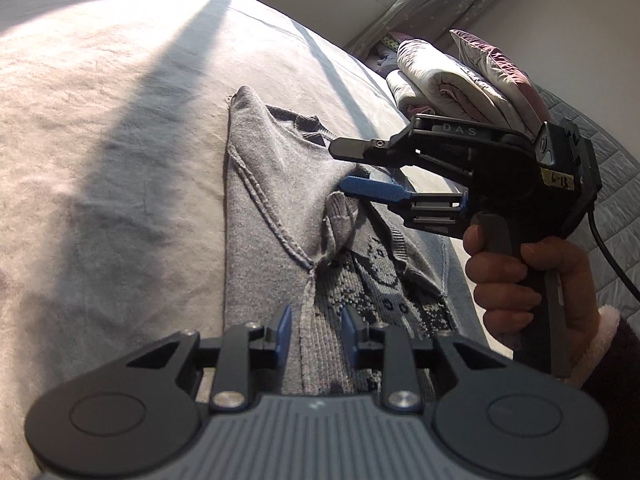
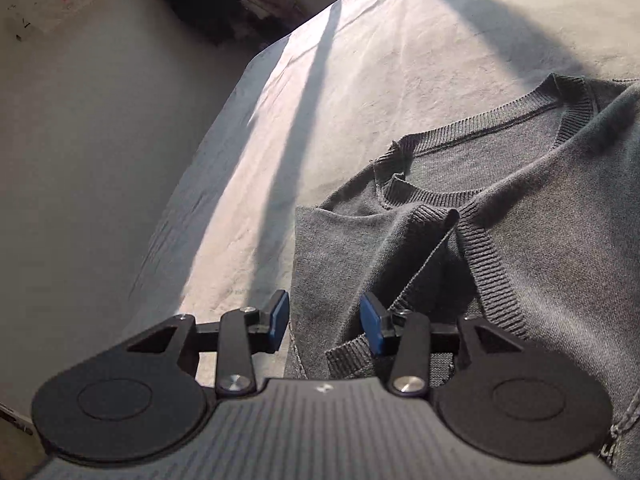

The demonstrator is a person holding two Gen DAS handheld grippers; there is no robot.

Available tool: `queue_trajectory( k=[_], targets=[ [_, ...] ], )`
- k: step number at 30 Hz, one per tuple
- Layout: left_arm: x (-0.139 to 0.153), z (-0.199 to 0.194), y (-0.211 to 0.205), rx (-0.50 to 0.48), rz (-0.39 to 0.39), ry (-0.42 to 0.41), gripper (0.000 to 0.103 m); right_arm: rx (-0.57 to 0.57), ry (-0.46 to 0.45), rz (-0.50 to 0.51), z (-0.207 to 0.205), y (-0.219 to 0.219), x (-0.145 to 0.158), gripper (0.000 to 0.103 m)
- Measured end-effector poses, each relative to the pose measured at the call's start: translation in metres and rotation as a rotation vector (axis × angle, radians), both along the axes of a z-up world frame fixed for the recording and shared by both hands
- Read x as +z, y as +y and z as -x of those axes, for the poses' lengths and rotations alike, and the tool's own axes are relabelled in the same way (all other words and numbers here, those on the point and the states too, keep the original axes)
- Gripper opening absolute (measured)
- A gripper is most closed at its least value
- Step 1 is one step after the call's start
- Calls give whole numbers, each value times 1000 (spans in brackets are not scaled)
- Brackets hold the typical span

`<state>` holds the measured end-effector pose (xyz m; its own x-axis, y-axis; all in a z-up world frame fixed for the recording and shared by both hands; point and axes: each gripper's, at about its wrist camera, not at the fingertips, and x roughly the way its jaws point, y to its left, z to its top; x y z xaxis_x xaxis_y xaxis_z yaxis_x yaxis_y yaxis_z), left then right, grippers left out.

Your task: Fold clothes

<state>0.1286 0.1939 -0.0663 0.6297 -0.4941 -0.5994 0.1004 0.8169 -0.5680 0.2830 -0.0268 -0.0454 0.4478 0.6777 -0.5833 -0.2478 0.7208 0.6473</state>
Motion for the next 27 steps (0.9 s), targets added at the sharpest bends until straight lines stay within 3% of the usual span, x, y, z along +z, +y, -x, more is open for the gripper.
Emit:
queue_trajectory(
  k=[4,7,11,15,22,25,27],
  targets=[
    [0,0,1,1,4,12,28,87,-39,253,-2,19,0,45],
    [-1,-1,1,-1,5,17,29,154,-73,455,7,21,-4,34],
    [-3,-1,2,-1,8,27,29,197,-80,591,19,15,-9,34],
    [-2,-1,2,2,11,32,29,190,-96,592,27,4,1,34],
    [-2,0,4,8,20,37,29,115,-74,387,17,-4,2,34],
    [-2,0,4,8,21,38,29,98,-36,405,17,4,-12,34],
    [-2,-1,4,9,26,41,29,99,-61,424,22,10,-15,36]
  ],
)
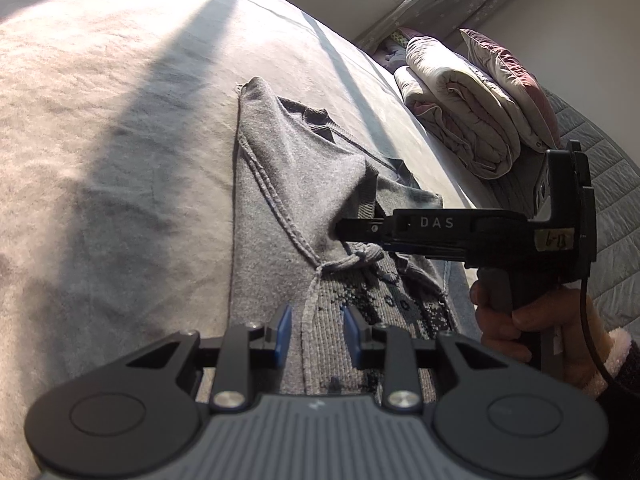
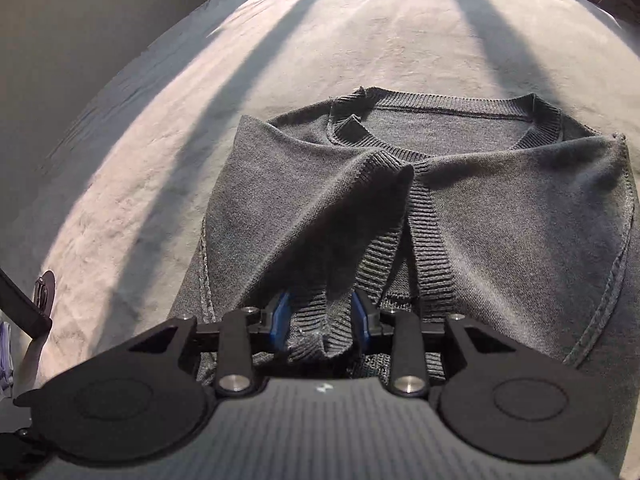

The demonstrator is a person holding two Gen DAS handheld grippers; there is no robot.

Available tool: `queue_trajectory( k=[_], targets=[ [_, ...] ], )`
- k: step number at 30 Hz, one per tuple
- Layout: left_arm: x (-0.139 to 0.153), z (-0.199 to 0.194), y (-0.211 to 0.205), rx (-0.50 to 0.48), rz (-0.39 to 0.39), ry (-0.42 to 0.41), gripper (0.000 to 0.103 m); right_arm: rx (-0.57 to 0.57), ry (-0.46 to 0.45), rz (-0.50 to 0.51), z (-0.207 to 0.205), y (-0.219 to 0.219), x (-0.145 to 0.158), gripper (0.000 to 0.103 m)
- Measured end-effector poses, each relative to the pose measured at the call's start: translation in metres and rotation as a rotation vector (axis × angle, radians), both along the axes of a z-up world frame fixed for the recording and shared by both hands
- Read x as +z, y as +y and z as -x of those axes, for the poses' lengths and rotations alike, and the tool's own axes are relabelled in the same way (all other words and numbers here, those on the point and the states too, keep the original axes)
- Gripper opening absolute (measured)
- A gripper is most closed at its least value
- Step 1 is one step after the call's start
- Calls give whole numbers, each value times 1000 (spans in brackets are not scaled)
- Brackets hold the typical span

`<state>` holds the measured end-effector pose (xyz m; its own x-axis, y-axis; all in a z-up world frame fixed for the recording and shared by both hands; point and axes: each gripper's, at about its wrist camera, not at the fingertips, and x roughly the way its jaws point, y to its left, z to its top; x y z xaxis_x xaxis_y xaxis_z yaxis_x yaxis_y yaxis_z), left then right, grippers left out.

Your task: Fold clothes

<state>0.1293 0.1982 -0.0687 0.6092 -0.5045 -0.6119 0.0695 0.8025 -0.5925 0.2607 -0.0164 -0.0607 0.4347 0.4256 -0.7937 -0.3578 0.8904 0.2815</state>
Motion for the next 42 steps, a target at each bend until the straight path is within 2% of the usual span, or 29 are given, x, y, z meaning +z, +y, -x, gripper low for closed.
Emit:
queue_trajectory(
  k=[1,2,3,8,13,14,15,16,20,22,23,24,27,31,32,33,34,39,41,42],
  targets=[
    [0,0,0,0,2,1,29,14,-16,9,4,2,1,34],
    [0,0,1,0,5,2,29,29,-26,19,7,4,2,14],
    [0,0,1,1,6,3,29,39,-28,18,10,3,3,3],
    [1,0,1,3,5,4,29,8,-37,-33,18,-17,12,2],
    [0,0,1,7,6,7,29,-7,26,-21,17,-30,0,3],
    [0,0,1,7,6,7,29,-16,35,-42,16,-33,2,5],
    [0,0,2,7,6,8,29,-24,44,-62,14,-35,4,13],
    [0,0,1,7,6,7,29,-37,44,-79,12,-38,6,17],
    [-1,-1,1,4,5,7,29,-126,21,-144,-6,-52,13,19],
    [-1,-1,1,3,5,7,29,-186,18,-185,-19,-61,12,31],
    [-1,-1,0,3,5,7,29,-211,16,-205,-25,-63,11,40],
    [-2,-1,0,2,5,7,29,-228,16,-218,-28,-63,10,42],
    [-2,-2,0,0,4,6,30,-265,12,-234,-41,-58,4,42],
    [-4,-3,0,-1,11,8,30,-291,-35,-220,-48,-51,-2,42],
    [-4,-3,0,0,14,9,30,-283,-47,-213,-48,-48,-3,32],
    [-4,-3,1,0,17,10,30,-275,-60,-207,-47,-45,-3,9],
    [-4,-3,1,1,19,10,30,-269,-78,-199,-47,-43,-3,3],
    [-5,-3,0,2,19,11,30,-279,-168,-193,-41,-43,6,3],
    [-4,-3,0,1,17,11,30,-298,-158,-149,-45,-45,3,3],
    [-4,-3,0,1,17,11,30,-308,-147,-121,-48,-45,0,7]
  ],
)
